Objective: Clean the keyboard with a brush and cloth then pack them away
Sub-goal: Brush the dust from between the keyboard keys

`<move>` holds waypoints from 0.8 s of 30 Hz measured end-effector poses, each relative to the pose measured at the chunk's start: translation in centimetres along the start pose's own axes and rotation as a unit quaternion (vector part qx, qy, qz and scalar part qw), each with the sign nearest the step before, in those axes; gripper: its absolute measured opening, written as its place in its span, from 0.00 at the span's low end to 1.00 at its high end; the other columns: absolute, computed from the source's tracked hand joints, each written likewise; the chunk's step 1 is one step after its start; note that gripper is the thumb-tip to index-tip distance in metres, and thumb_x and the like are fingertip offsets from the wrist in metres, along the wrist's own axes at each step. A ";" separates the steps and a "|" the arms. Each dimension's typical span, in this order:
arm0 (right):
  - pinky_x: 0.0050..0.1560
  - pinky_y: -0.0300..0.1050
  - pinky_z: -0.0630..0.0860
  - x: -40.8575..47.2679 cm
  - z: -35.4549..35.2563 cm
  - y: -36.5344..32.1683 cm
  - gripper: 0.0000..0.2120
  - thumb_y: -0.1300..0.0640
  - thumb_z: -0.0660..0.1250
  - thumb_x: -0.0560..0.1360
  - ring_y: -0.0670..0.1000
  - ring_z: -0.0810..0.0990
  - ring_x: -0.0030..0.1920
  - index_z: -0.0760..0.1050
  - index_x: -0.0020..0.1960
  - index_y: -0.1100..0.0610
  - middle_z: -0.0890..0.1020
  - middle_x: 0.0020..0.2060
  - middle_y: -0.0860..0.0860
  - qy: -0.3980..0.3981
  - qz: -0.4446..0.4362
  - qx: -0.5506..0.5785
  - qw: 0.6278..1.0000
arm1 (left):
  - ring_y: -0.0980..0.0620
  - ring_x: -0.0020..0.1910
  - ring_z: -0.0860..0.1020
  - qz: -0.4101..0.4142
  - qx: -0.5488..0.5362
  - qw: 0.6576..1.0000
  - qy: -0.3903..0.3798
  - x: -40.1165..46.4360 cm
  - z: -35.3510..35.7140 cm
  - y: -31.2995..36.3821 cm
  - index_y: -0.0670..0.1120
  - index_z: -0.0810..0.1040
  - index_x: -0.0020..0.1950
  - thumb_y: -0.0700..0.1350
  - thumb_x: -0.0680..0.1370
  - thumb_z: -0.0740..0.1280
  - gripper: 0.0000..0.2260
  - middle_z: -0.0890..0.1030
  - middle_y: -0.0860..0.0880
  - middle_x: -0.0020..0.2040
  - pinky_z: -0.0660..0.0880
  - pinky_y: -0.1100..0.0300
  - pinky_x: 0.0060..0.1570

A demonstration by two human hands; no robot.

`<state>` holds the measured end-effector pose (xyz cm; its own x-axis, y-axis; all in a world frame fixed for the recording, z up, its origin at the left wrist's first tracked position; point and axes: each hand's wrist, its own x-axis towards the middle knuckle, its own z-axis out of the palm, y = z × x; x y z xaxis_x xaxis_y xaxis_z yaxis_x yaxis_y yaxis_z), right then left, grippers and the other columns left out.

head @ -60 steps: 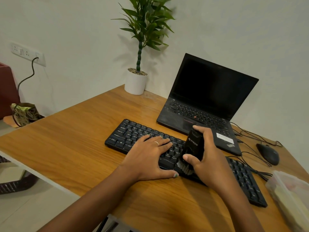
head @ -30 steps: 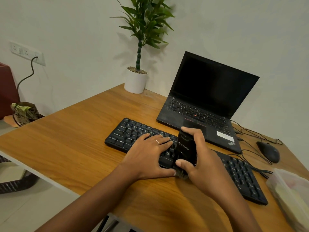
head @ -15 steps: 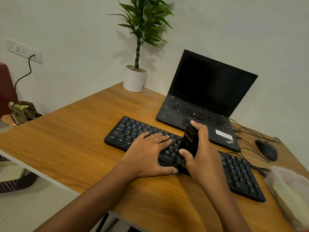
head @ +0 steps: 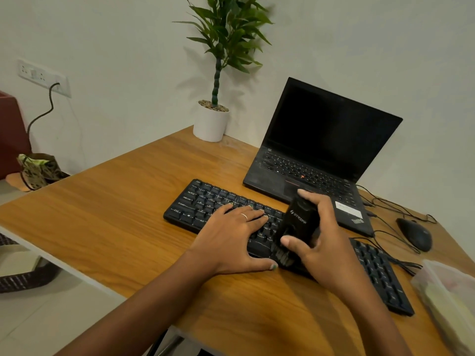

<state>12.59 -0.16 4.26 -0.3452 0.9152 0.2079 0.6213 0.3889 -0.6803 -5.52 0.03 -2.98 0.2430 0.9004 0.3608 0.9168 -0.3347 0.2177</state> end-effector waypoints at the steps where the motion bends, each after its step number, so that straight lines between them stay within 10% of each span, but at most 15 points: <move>1: 0.39 0.40 0.79 -0.1 -0.2 -0.2 0.37 0.60 0.72 0.70 0.42 0.77 0.45 0.56 0.67 0.36 0.70 0.46 0.37 -0.027 -0.001 -0.002 1.000 | 0.58 0.76 0.53 0.001 0.001 1.000 0.002 0.0 0.1 0.0 0.53 0.58 0.78 0.75 0.71 0.57 0.42 0.58 0.56 0.78 0.48 0.54 0.75; 9: 0.47 0.44 0.76 2.2 0.8 0.1 0.37 0.60 0.70 0.72 0.51 0.77 0.52 0.53 0.72 0.45 0.75 0.57 0.51 0.127 0.021 -0.111 0.986 | 0.58 0.76 0.53 -0.004 -0.005 1.000 0.000 0.0 -0.2 0.1 0.53 0.58 0.78 0.75 0.71 0.57 0.42 0.59 0.57 0.78 0.48 0.54 0.75; 16: 0.38 0.36 0.74 0.8 -0.5 -0.6 0.36 0.58 0.71 0.72 0.40 0.73 0.40 0.53 0.69 0.40 0.69 0.42 0.37 -0.008 0.008 -0.106 0.994 | 0.57 0.76 0.53 0.000 0.002 1.000 0.000 0.0 -0.1 0.1 0.53 0.57 0.79 0.75 0.71 0.57 0.42 0.58 0.56 0.78 0.48 0.53 0.75; 24: 0.55 0.53 0.77 5.5 1.2 1.0 0.37 0.61 0.70 0.72 0.55 0.77 0.58 0.54 0.72 0.45 0.75 0.62 0.54 0.133 0.016 -0.130 0.982 | 0.57 0.77 0.53 -0.002 0.007 1.000 -0.007 0.0 -0.1 0.1 0.53 0.57 0.79 0.75 0.71 0.56 0.42 0.58 0.56 0.78 0.48 0.53 0.76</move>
<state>10.49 5.14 3.83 -0.1488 0.9091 0.3892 0.7997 0.3421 -0.4934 -5.44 -0.02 -2.85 0.2439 0.9056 0.3469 0.9218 -0.3276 0.2072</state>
